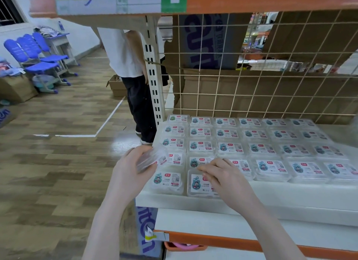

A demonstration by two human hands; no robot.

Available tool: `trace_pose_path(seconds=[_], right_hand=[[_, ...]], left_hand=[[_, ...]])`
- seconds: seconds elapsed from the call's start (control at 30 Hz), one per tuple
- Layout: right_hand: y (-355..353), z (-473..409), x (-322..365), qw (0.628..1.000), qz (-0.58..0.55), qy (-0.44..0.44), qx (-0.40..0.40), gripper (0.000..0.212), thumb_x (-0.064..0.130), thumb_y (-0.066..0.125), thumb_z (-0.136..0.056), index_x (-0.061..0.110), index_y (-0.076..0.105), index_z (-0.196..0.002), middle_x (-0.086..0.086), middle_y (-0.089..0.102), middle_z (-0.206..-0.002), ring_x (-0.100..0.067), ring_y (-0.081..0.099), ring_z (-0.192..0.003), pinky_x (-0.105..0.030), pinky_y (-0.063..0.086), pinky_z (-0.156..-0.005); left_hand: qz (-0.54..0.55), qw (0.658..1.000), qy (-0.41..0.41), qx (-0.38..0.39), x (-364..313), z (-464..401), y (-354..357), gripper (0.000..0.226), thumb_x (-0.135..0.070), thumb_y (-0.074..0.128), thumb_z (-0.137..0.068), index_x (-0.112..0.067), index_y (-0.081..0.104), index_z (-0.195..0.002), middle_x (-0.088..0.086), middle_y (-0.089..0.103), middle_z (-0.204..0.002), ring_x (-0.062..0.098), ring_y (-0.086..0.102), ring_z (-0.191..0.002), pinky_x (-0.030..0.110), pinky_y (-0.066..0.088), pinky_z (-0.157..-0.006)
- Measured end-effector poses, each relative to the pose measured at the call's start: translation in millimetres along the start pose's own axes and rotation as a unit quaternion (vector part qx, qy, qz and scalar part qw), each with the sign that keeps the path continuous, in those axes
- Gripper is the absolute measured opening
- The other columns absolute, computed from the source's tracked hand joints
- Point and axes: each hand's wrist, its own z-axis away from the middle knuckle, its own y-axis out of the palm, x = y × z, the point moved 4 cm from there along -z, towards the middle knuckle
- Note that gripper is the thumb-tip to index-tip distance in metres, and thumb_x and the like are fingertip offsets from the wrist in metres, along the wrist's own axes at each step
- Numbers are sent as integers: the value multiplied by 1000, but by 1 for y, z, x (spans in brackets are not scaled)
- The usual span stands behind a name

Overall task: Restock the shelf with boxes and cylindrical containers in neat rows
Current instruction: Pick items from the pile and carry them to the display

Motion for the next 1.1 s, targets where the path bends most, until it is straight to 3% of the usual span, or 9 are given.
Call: trace_pose_path(seconds=[0.07,0.17,0.23,0.43,0.63,0.73,0.87,1.0,1.1], right_hand=[[1,-2,0,1000,-2,-3,-6,20,22,57,-79,22,74,-89,7,60,-72,-14,57,-66,-24,52,-59],[1,-4,2,1000,-5,0,-8,29,28,46,-83,23,74,-87,7,61,-71,-15,58,-65,-24,52,-60],[1,-6,2,1000,-17,8,-3,26,27,49,-83,22,74,-86,7,63,-72,-15,59,-66,-25,52,-60],[4,-5,-4,995,-73,47,55,19,12,60,-87,18,73,-98,0,68,-90,-22,59,-86,-26,42,-78],[7,2,-5,999,-34,28,8,16,21,64,-73,24,75,-85,2,56,-76,-18,55,-69,-23,40,-64],[8,8,-5,999,-42,26,-7,15,22,63,-75,23,75,-84,4,56,-75,-16,54,-69,-20,38,-64],[6,9,-7,998,-66,20,-4,15,21,61,-77,19,75,-84,5,61,-77,-16,57,-73,-12,36,-70],[-3,15,-9,998,-55,5,-44,14,13,65,-75,16,74,-85,4,65,-80,-17,61,-73,-24,50,-68],[-15,21,-16,996,-44,11,-80,15,13,65,-76,16,74,-87,5,65,-80,-15,61,-74,-24,50,-67]], left_hand=[[0,1000,-8,1,-1,0,1,39,-16,70,-81,-25,60,-117,-12,57,-105,7,53,-102,21,37,-80],[1,1000,-9,-1,-1,0,3,39,-15,71,-81,-25,61,-117,-10,57,-107,9,54,-104,23,37,-82],[3,1000,-6,-2,-1,0,4,38,-15,71,-80,-24,61,-116,-9,59,-107,10,55,-103,24,38,-83],[9,1000,-5,-2,-2,2,5,38,-14,71,-80,-24,61,-114,-13,58,-103,8,55,-101,26,42,-79],[24,1000,-9,-7,4,3,5,37,-12,73,-78,-25,62,-111,-10,61,-103,9,58,-102,26,44,-81],[39,999,-18,-2,6,4,5,38,-12,73,-78,-25,62,-112,-9,62,-107,11,59,-105,32,47,-89],[22,1000,-8,4,4,5,6,38,-14,73,-79,-24,62,-113,-9,61,-107,10,57,-103,25,41,-85],[12,1000,-4,20,1,4,8,37,-17,72,-80,-26,61,-114,-10,62,-110,9,57,-104,29,45,-88],[8,1000,-2,27,-2,2,9,37,-18,72,-80,-27,61,-115,-9,62,-110,8,58,-106,32,47,-91]])
